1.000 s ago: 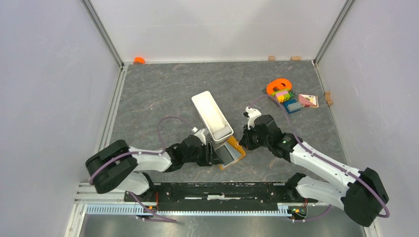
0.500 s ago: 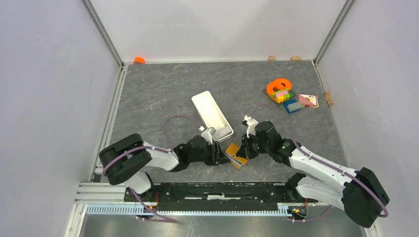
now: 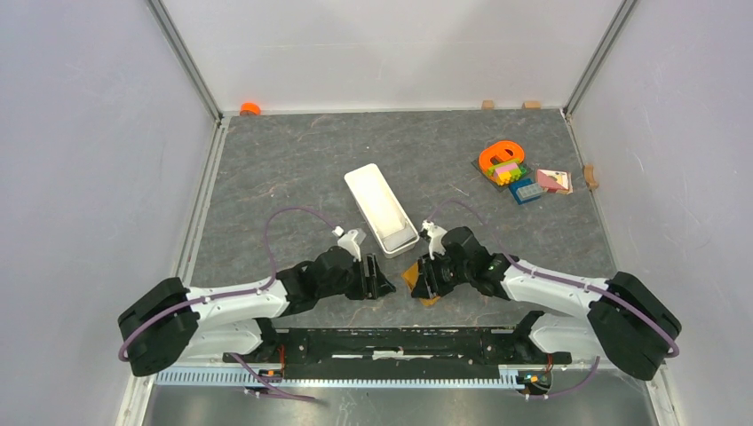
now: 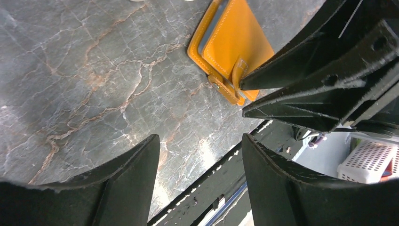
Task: Put the credit cards into the card holder
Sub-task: Close the card holder at the center of the board, then turn over the card holder at the center of the board.
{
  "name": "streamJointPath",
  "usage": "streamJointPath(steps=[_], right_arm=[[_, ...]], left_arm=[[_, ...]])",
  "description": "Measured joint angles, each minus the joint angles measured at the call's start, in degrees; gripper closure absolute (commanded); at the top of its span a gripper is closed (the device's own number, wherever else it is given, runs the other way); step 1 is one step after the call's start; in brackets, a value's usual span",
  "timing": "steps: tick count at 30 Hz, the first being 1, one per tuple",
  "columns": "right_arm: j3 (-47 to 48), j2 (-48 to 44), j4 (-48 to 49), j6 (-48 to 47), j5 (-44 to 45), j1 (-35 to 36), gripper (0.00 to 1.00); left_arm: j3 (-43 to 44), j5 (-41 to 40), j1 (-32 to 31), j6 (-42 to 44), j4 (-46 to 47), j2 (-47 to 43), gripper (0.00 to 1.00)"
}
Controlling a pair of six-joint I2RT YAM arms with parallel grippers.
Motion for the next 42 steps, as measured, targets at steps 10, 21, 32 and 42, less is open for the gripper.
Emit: streamJointPath(steps=[10,21,32,42], right_arm=[[7.72,-5.31,-7.48,-5.31,3.13,-2.91,0.32],[2.56,-8.02,-10.75,-11.04,2.62,-21.59,0.44],[-7.45,-6.82,-2.97,-9.46,-11.89,-25.16,0.51],[-11.50,-3.17,8.87,-4.48,-18.95,-25.20,0.51]], left_arm=[[6.75,-0.83,0.00,0.42,-4.26,6.67,0.28],[12.55,0.68,0.00,1.07,-2.29,16.35,0.29],[13.16,0.66,0.00,1.07,0.72,18.51,0.31],[14.69,1.16,0.00,1.31,5.29,20.33,0.33]])
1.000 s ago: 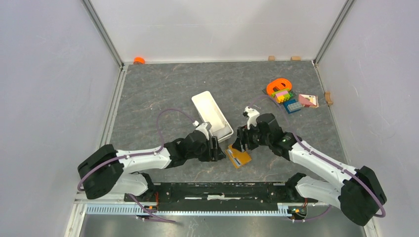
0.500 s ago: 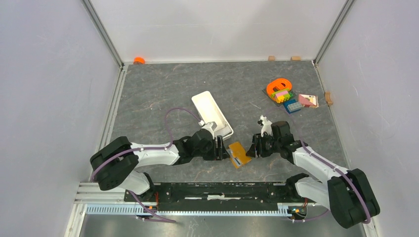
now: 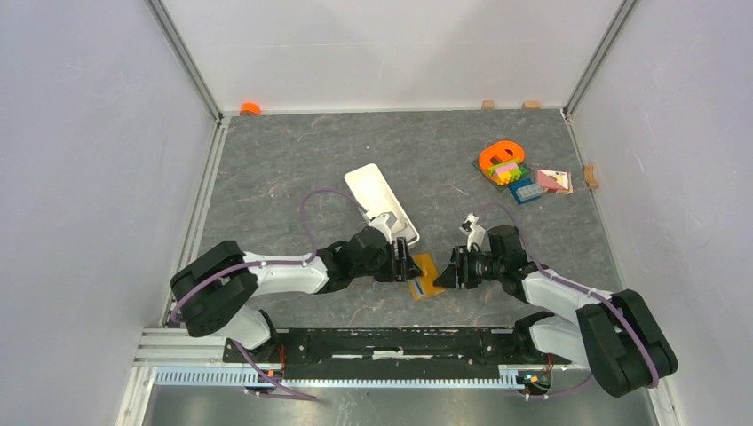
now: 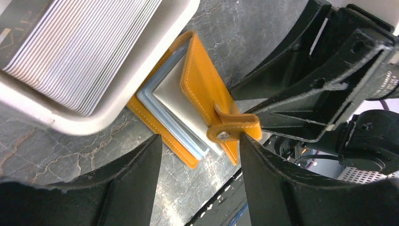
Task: Put the credit cards into the card holder
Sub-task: Turn over the card holder at the center of the board.
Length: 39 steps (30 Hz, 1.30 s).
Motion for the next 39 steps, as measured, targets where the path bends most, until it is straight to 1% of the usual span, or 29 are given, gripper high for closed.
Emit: streamJointPath(steps=[6,13,18,22,24,28,30,32,39], right_arm=[[-2.12,0.28,4.61,2.73,-1.27,-0.07,0.51],[-3.52,1.90,9.05,4.92,-2.23,-0.11,0.51],[-3.98,2.60,10.82,5.92,-2.45,-0.11,0.51],[-4.70,2.80,12.66,7.06,-2.47,-0.11,0.51],[-5.27,2.80,13.92,7.80,-2.43,-0.09,0.50],[-6.29,3.30,16.94,9.88,-2.27,0.37,0.50],[-6.56,3.93,18.43,10.95,-2.10,0.87,0.49],[-6.80,4.44,19.87,11.98,-1.88,1.29,0.49],[-6.93,7.41,25.27,15.19,-0.11,3.28,0.49]], left_arm=[[1.18,0.24,-0.07,-0.02,0.39,4.13,0.34],[1.18,0.98,-0.50,-0.07,2.05,4.55,0.41],[1.09,0.79,-0.81,-0.07,2.75,4.04,0.41],[1.09,0.28,-0.83,-0.07,2.36,4.11,0.48],[1.09,0.31,-0.83,-0.07,2.29,4.61,0.53],[0.70,-0.55,-0.85,-0.04,0.74,5.44,0.57],[0.39,-0.83,-0.85,-0.04,-0.22,5.44,0.62],[0.33,-1.20,-0.85,-0.02,-1.25,5.42,0.65],[0.28,-1.99,-0.85,-0.02,-2.38,5.44,0.69]])
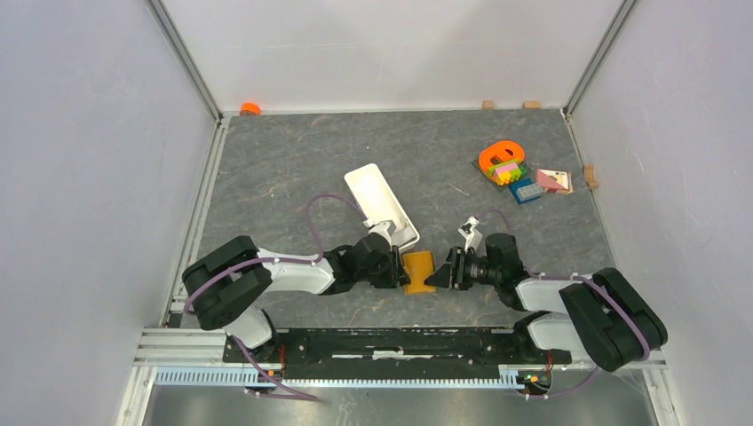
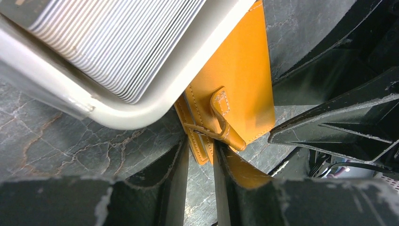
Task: Put the credit cards into the card holder
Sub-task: Turn over the card holder at the center of the board.
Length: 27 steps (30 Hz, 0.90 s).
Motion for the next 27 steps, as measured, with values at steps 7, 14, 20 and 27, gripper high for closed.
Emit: streamJointPath(steps=[7,14,20,27], right_arm=[[-0.07,4.26,6.86,2.91,2.36,2.27,0.66],[0.70,5.49,6.86,3.82,4.46,3.02,1.00],[7.56,-2.78,-12.00,-3.76,10.29,4.11,1.00],[22.16,-11.10,-40.48,-16.22,32.35,4.63,1.00]], left_arm=[[-0.11,-0.07,0.00,0.00,0.09,0.04,0.70],[-1.22,0.00,0.00,0.04,1.70,-0.55,0.58],[-2.82,-1.79,-0.07,1.40,-5.18,-8.90,0.41],[-2.67,-6.75,-0.11,3.02,-15.98,-24.26,0.35]])
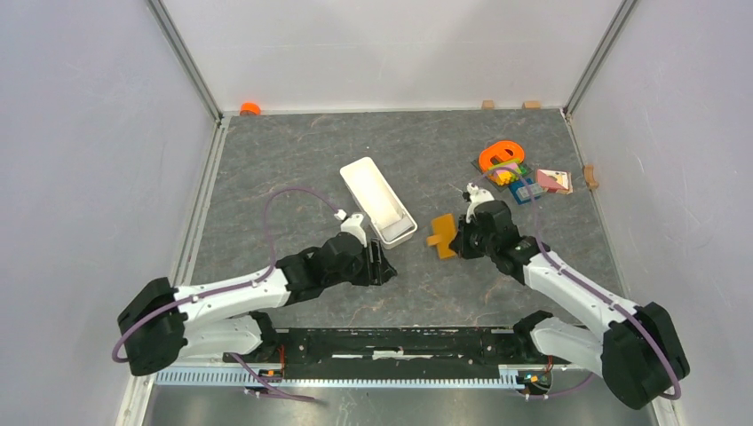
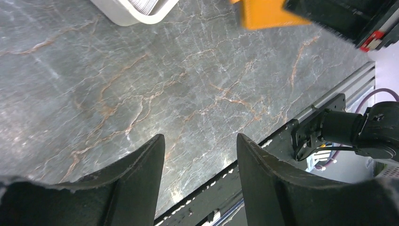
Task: Put the credit cards into the card holder
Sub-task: Turn over the card holder at the center of the board.
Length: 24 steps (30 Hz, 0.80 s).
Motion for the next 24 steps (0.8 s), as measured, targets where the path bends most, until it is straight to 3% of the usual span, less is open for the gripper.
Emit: streamJointPath(steps=[6,11,24], right_arm=[[10.14,0.39,-19.17,-3.37,23.69,7.96,1.00],[14.08,5.55,-29.24,-1.49,36.74,16.20,1.00],[21.77,24.28,-42.69,12.31,47.65,41.72,1.00]], left_arm=[[0.00,-2.10,0.02,0.15,-5.33,-5.40,0.34],[-0.70,-2.34,0.02,0.13,-6.36,-7.15,0.34],[-3.52,-2.40,0.42,-0.42,-7.30,-8.87,0.34]])
